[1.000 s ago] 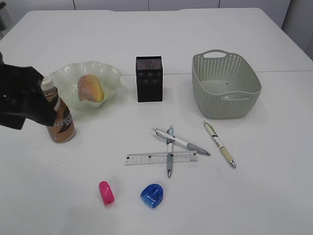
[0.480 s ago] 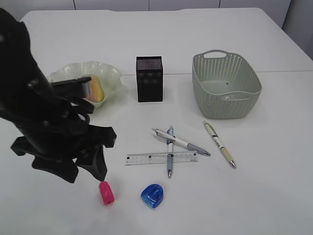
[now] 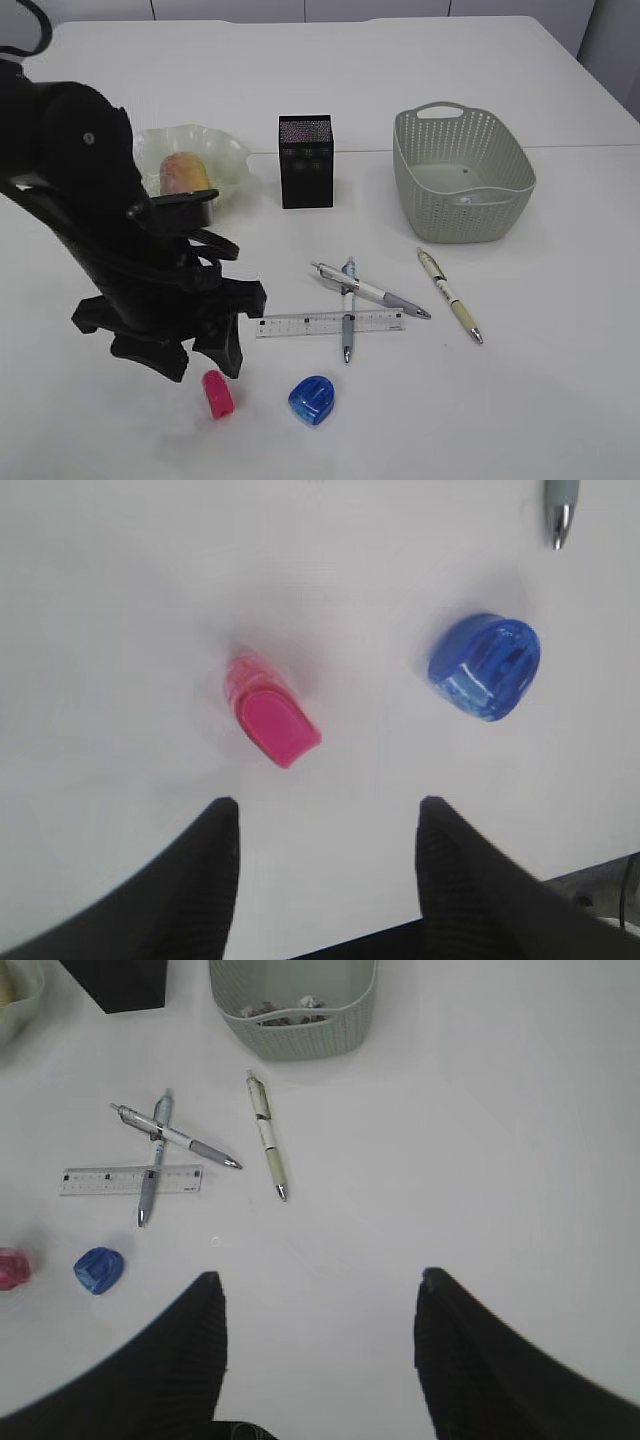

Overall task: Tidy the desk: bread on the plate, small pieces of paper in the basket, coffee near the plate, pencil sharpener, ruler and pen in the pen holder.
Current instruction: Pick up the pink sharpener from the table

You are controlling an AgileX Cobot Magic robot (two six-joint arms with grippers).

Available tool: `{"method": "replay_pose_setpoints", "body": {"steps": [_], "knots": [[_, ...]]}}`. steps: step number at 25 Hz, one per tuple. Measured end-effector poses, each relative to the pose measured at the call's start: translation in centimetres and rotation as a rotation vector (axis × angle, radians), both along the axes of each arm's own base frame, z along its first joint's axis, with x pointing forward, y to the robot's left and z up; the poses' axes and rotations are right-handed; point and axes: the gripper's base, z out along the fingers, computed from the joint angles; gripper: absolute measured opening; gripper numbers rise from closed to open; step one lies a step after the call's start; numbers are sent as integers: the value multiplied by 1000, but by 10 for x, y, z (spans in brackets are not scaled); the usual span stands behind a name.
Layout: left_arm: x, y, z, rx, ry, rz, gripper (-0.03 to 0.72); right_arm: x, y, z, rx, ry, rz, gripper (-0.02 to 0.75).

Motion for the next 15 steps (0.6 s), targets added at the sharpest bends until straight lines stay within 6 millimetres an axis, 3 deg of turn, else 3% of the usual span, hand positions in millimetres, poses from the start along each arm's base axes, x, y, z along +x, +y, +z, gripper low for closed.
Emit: {"method": "replay_pose_setpoints", "body": {"steps": [6, 15], "knots": [[2, -2, -14, 22, 29, 1, 408, 0, 2, 0, 21, 3, 8, 468], [10, -6, -15, 2, -9, 10, 407, 0, 2, 0, 26, 4, 11, 468]]}}
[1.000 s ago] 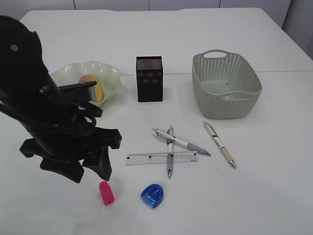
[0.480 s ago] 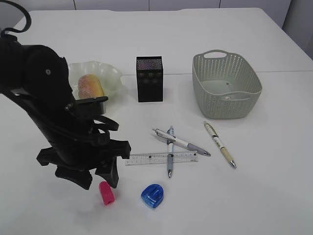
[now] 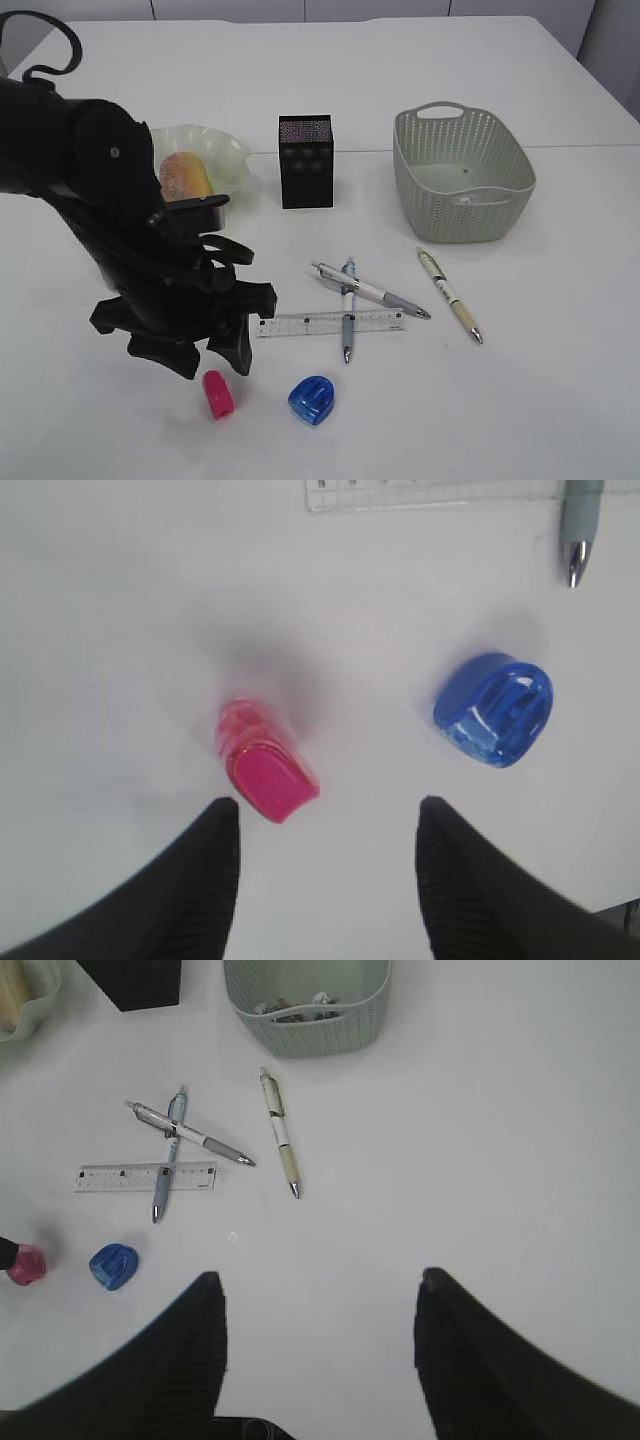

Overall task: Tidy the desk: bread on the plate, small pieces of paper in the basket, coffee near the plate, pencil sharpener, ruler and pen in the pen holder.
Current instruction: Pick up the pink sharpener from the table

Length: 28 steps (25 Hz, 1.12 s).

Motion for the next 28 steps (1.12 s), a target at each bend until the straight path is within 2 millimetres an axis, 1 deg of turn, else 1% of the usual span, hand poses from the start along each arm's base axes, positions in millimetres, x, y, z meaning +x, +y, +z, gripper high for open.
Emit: {"method": "replay_pose_setpoints", "body": {"steps": [6, 14, 28], "knots": [[1, -1, -11, 17, 28, 1, 407, -1, 6, 0, 2, 0, 42, 468], [2, -1, -24, 41, 61, 1, 407, -1, 6, 0, 2, 0, 45, 468], [4, -2, -27, 36, 44, 5, 407, -4, 7, 1, 19, -6, 52, 468]]}}
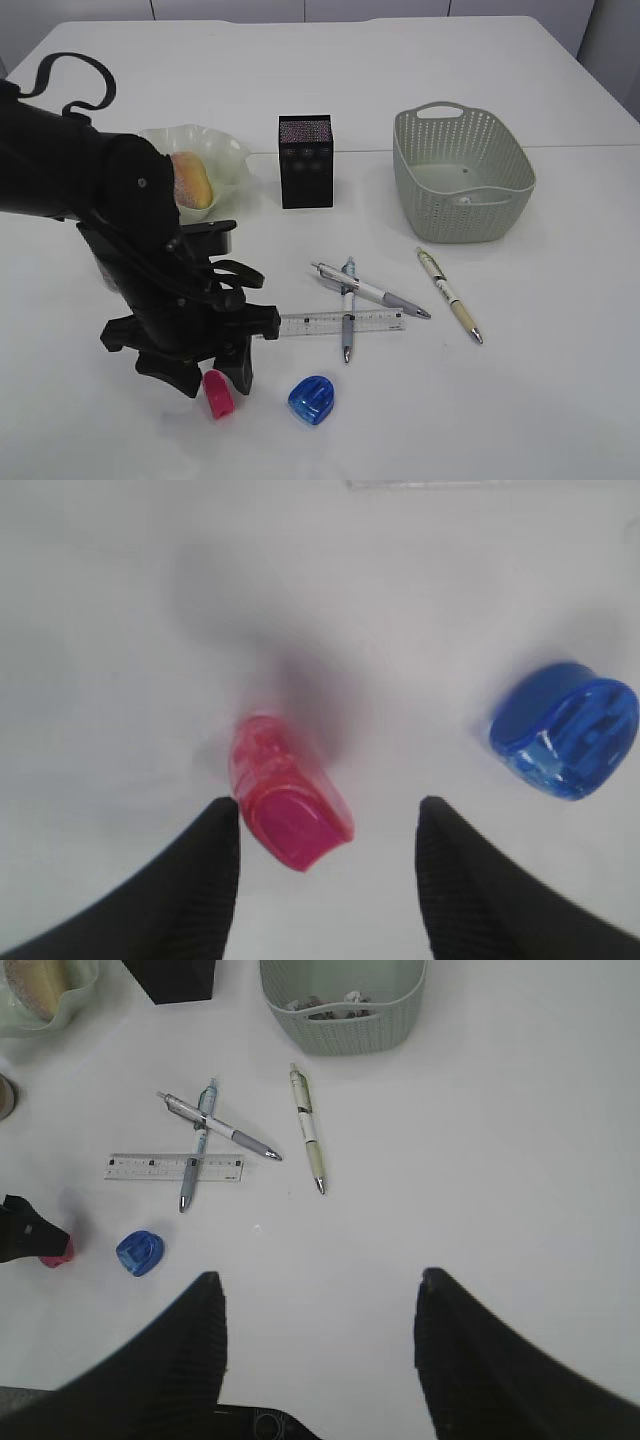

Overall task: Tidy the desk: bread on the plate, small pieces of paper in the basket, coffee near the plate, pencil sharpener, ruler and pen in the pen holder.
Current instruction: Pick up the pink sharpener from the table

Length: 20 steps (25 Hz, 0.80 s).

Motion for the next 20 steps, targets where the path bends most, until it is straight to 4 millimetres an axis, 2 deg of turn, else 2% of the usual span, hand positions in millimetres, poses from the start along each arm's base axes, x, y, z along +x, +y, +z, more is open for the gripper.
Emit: {"method": "replay_pose_setpoints", "body": {"steps": [4, 16, 20], "knots": [[0, 0, -10, 16, 23, 0, 407, 0, 1, 0, 10, 2, 6, 468], [4, -2, -22, 23, 25, 7, 406, 0, 1, 0, 9, 2, 9, 468], [5, -3, -22, 19, 16, 9, 349, 0, 1, 0, 7, 1, 12, 468]]}}
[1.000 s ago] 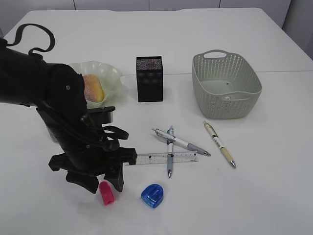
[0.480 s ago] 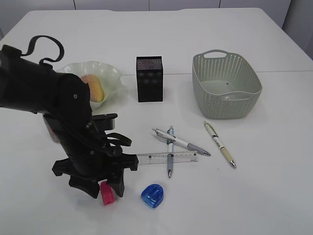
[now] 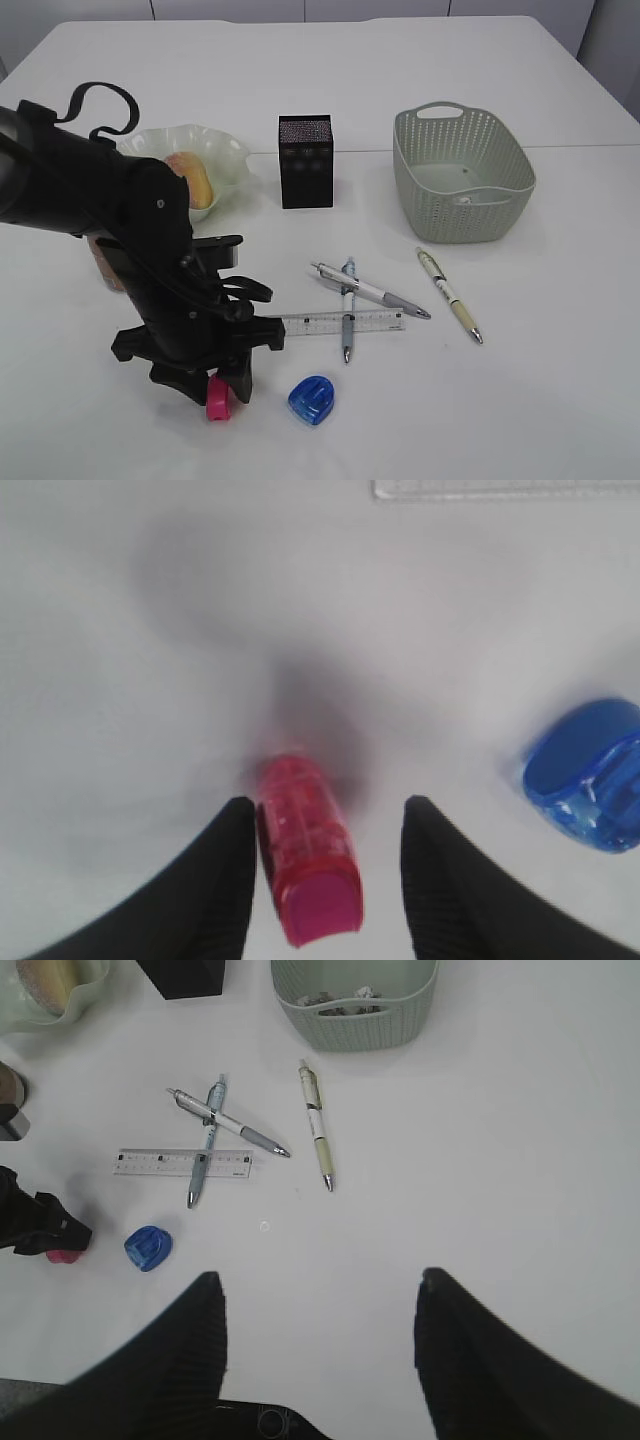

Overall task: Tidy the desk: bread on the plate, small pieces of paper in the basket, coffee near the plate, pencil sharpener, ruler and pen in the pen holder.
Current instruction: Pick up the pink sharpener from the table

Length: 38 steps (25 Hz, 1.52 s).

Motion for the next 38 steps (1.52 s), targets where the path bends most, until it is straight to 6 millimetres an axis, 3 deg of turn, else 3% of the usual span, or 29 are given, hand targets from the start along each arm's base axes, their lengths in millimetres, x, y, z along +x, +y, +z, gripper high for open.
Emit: {"method": "replay_pose_setpoints", "body": {"steps": [6, 38], "knots": [[0, 0, 0, 1, -5, -2, 290, 0, 0, 0, -4, -2, 5, 468], [-1, 2, -5, 30, 11, -29, 263, 0, 0, 0, -6, -2, 8, 467]]}}
